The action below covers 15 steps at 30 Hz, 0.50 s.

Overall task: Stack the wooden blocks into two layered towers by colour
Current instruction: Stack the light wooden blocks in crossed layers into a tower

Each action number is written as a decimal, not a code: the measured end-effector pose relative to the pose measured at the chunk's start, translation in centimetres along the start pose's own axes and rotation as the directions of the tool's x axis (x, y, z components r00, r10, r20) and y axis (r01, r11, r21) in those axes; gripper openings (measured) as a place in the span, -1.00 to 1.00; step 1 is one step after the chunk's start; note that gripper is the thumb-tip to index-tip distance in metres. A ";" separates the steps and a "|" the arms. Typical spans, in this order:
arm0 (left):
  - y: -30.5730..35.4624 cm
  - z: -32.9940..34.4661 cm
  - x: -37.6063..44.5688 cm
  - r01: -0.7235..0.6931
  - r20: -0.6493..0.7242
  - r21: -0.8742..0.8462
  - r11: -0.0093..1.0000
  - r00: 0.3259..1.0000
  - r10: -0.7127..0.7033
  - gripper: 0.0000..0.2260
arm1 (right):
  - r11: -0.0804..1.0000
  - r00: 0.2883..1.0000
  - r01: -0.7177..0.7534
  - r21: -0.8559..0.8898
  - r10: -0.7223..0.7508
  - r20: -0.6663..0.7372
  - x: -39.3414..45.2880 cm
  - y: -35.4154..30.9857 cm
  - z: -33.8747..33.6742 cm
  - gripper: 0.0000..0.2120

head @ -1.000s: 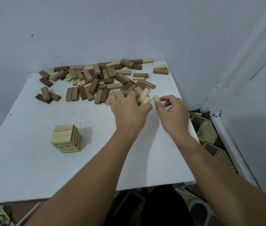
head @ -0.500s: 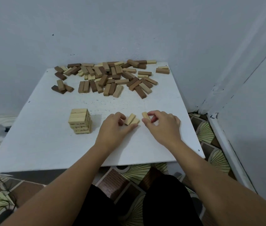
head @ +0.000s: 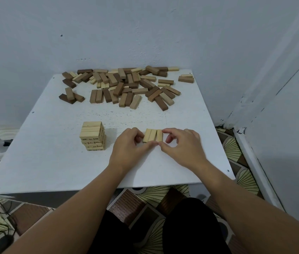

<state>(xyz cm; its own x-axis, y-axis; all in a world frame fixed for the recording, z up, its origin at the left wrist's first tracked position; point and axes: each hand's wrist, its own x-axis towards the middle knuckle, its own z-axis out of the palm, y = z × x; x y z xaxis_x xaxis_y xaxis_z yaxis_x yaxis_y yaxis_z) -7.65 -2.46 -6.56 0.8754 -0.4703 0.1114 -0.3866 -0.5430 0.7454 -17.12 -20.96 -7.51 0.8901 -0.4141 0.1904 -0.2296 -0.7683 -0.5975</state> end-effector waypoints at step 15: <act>-0.3 -0.4 -0.1 -0.025 -0.004 -0.063 0.998 1.000 0.025 -0.66 | 0.999 0.997 -0.026 -0.019 0.028 0.072 0.6 0.0 -0.3 -0.44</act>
<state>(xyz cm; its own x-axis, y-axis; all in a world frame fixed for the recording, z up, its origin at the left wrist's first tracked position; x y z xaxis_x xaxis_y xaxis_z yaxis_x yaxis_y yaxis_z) -7.51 -2.03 -6.52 0.8668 -0.4807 0.1324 -0.3892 -0.4864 0.7822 -16.66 -21.37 -7.18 0.9095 -0.3989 0.1174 -0.2604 -0.7664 -0.5872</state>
